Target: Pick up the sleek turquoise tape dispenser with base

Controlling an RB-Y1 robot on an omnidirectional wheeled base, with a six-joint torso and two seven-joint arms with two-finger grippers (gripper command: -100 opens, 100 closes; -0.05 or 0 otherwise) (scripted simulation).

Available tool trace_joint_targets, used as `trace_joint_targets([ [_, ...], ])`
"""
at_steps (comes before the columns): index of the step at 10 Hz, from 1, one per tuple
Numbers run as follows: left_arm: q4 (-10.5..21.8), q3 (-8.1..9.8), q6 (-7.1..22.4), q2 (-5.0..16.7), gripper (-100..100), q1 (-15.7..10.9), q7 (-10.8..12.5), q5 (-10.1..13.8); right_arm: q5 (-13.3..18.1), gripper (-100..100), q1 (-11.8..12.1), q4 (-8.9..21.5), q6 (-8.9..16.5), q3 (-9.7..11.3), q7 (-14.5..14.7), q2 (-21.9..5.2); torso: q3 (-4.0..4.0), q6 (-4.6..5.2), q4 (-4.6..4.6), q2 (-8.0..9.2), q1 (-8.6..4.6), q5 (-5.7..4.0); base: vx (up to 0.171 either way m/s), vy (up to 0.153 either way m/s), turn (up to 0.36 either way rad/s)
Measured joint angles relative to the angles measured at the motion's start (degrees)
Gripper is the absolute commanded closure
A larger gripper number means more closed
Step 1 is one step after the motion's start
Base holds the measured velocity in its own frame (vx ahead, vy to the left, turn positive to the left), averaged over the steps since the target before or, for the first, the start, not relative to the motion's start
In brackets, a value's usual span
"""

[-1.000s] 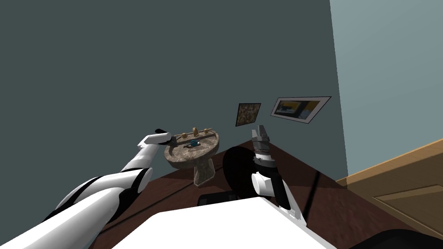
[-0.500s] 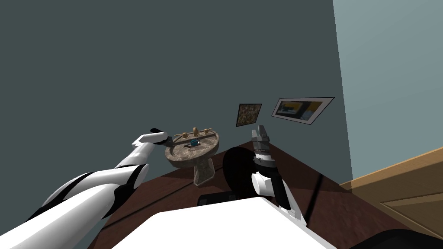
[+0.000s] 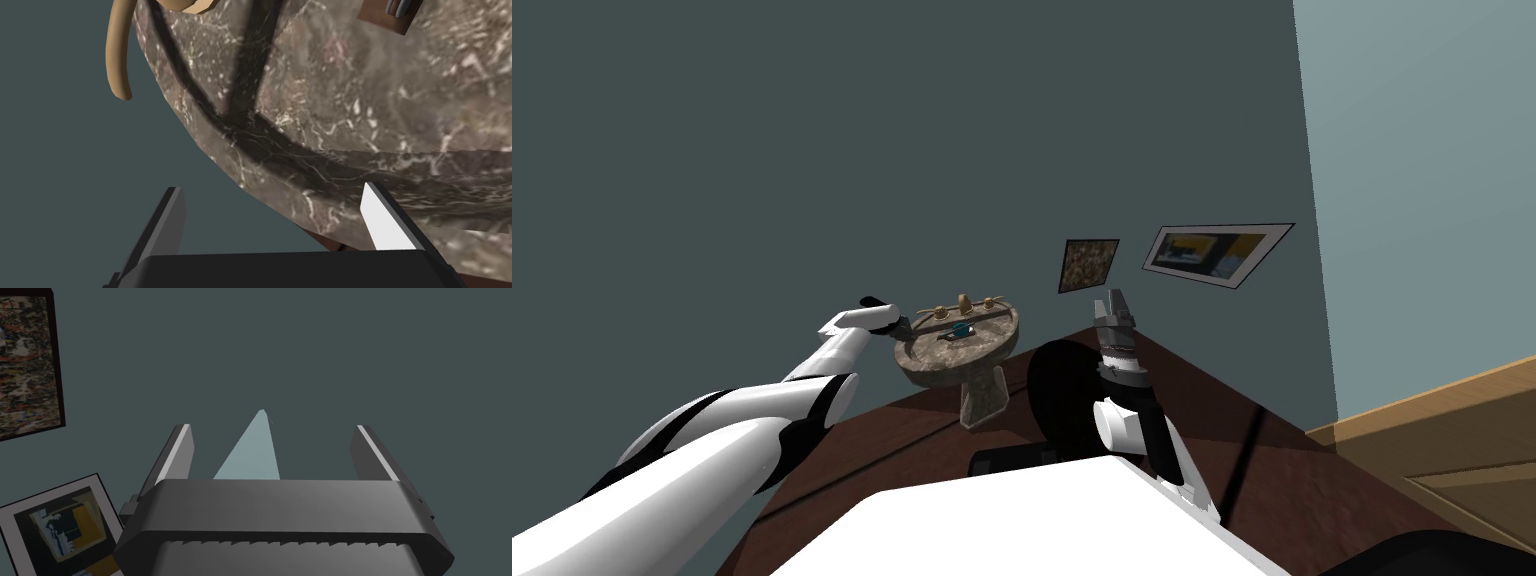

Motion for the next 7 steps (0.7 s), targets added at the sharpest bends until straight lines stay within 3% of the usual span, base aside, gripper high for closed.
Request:
trace_joint_targets([
  [3, 3.32, -0.2, -0.51, -0.75, -100, -1.86, 0.42, -0.54, 0.0, 0, 0.0, 0.0, 0.0, 0.0, 0.0, 0.0, -0.01, 0.0, 0.0, -0.02, 0.01, 0.0, -0.002, -0.004, 0.01],
  [7, 3.67, -0.22, -0.6, -0.8, -100, -2.05, 0.41, -0.58, 0.0, 0, 0.0, 0.0, 0.0, 0.0, 0.0, 0.0, -0.02, 0.0, -0.01, -0.04, 0.04, 0.01, 0.002, -0.002, 0.0],
])
